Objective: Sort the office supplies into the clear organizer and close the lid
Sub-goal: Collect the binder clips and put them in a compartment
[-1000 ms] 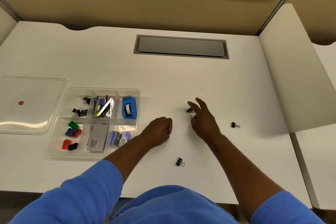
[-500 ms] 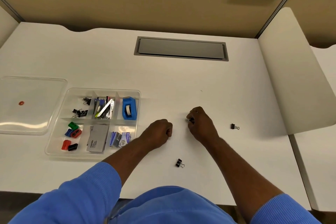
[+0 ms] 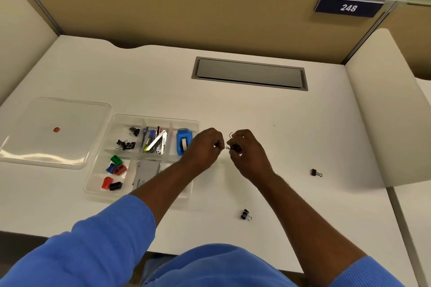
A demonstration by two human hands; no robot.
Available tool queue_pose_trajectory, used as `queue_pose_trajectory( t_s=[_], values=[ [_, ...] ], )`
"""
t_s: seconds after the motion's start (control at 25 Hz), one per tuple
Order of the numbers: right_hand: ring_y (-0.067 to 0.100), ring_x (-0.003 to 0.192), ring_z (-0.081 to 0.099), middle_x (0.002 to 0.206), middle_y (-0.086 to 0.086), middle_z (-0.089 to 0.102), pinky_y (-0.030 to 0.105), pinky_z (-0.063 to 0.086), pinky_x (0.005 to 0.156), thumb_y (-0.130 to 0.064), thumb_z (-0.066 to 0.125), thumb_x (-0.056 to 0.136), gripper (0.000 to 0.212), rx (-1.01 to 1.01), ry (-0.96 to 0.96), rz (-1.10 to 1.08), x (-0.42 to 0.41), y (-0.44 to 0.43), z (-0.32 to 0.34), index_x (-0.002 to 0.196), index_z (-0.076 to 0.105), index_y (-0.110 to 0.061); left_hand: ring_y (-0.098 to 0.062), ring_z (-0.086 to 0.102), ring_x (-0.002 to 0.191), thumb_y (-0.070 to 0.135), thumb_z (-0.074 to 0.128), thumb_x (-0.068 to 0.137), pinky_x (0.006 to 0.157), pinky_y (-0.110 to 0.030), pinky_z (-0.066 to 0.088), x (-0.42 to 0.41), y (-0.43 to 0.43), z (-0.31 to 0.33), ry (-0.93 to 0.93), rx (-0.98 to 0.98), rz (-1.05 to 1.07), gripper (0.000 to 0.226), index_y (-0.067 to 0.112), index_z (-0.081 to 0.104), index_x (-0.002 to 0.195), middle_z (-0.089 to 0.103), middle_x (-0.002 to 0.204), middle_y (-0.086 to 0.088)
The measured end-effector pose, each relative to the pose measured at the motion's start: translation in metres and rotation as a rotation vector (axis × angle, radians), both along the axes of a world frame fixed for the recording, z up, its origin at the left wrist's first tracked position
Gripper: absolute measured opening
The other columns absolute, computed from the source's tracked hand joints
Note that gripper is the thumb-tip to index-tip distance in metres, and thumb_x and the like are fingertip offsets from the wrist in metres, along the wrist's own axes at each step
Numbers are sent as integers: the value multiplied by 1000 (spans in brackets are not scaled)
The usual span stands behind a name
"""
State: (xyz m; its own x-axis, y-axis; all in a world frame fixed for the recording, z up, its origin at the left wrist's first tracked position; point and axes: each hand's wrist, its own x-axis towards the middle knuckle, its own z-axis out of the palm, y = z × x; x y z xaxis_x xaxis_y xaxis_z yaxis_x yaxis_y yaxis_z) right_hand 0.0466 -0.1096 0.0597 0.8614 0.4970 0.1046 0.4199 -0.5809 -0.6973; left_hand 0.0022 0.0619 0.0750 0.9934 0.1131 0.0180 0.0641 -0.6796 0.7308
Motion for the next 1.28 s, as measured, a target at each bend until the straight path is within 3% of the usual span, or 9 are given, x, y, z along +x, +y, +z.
queue_pose_trajectory(
  t_s=[0.16,0.4,0.68,0.8,0.92,1.04,1.12,1.28],
  values=[
    [13,79,63,124,-1,56,30,53,73,-1,65,86,22,38,0,106,-13,51,14,105,70,-12,-19,62,83,-7,66,79,76,-37,52,-21,45,5,-31,-43,87,17,10,67,77,66,88,-2],
    [13,84,59,116,-5,54,30,52,73,-2,65,86,22,71,47,228,-45,157,21,104,70,-14,-11,59,78,-8,68,77,73,-29,49,-67,148,6,-28,-14,219,21,12,67,74,64,83,2],
    [10,88,59,116,-2,56,27,52,79,-2,65,87,31,63,98,242,-72,264,11,115,67,-13,-15,63,81,-5,69,78,78,-38,54,-94,255,0,-4,-38,320,19,13,67,75,65,85,2],
    [9,96,61,119,-3,60,32,55,85,-3,68,86,40,57,125,208,-71,293,5,123,63,-17,-13,64,84,-1,72,80,80,-38,56,-92,278,-5,-6,-82,301,19,16,68,85,65,90,3],
    [12,110,62,128,-5,63,37,55,92,-15,68,89,41,-4,71,130,-70,310,-2,129,60,-25,-10,63,99,7,76,83,89,-35,55,-91,297,-11,0,-103,239,30,20,68,108,66,110,4],
    [17,131,52,144,-3,56,39,44,109,-32,69,92,49,-117,-12,62,-72,314,-8,138,54,-26,-10,52,128,21,79,84,110,-34,44,-93,309,-15,23,-53,150,56,25,57,135,57,139,7],
    [17,145,36,157,-2,42,40,30,118,-43,70,90,63,-190,-41,50,-74,311,-9,146,46,-27,-10,32,146,35,79,84,121,-33,27,-92,313,-17,49,35,62,75,28,42,149,39,157,6],
    [15,154,12,167,-5,19,45,8,125,-59,64,88,79,-313,-90,19,-76,300,-11,154,30,-30,-15,-4,155,58,68,85,126,-43,-1,-88,315,-19,60,280,-80,96,29,14,159,6,168,3]
  ],
)
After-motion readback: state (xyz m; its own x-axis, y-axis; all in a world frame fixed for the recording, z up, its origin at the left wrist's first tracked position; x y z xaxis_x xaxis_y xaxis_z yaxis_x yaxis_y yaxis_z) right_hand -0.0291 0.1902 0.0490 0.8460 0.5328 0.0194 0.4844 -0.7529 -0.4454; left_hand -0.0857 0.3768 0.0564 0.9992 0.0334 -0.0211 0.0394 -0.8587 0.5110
